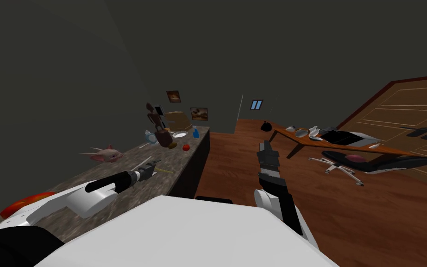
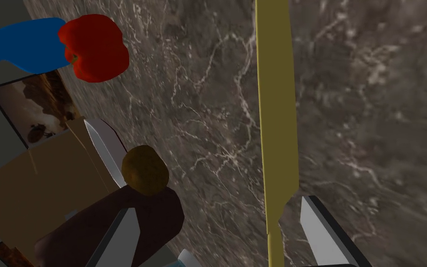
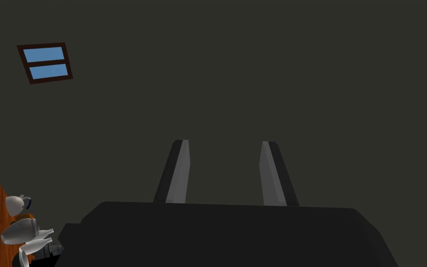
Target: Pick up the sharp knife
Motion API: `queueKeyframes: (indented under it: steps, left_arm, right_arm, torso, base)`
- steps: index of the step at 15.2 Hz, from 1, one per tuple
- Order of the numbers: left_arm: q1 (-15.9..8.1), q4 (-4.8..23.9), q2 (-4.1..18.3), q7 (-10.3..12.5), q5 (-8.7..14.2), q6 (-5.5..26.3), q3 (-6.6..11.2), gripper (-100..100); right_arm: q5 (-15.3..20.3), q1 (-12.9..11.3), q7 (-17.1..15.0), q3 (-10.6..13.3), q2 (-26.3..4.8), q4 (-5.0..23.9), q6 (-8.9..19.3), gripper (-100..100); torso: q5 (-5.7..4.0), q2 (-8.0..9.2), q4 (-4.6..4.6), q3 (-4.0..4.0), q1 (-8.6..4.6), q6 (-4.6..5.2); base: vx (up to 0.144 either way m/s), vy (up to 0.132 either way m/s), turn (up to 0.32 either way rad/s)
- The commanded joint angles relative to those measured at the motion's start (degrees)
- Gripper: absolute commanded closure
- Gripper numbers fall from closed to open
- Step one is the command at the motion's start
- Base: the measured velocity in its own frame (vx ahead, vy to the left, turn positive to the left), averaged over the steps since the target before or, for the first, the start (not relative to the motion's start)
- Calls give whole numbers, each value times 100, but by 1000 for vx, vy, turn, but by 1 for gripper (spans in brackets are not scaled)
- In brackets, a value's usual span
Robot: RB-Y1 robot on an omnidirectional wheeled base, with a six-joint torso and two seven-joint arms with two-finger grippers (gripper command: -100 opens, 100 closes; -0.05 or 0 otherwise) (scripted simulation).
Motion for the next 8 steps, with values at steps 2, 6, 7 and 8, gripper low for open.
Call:
queueKeyframes:
  steps: [2,6,7,8]
  left_arm:
    - [125,6,170,50,110,62,21,-100]
    - [312,25,426,127,275,157,54,-100]
    - [379,35,518,154,334,191,66,-100]
    - [379,35,518,154,334,191,66,-100]
  right_arm:
    - [0,0,0,0,0,0,0,0]
    - [0,0,0,0,0,0,0,0]
    - [0,0,0,0,0,0,0,0]
    - [0,0,0,0,0,0,0,0]
  torso:
    - [-1,-1,0,-1,-2,0]
    - [1,-4,-1,-3,8,1]
    - [1,-4,-1,-2,11,0]
    - [2,-2,-1,-1,12,-1]
  base:
    - [6,-2,-34]
    - [8,21,-49]
    - [0,28,2]
    - [1,20,-8]
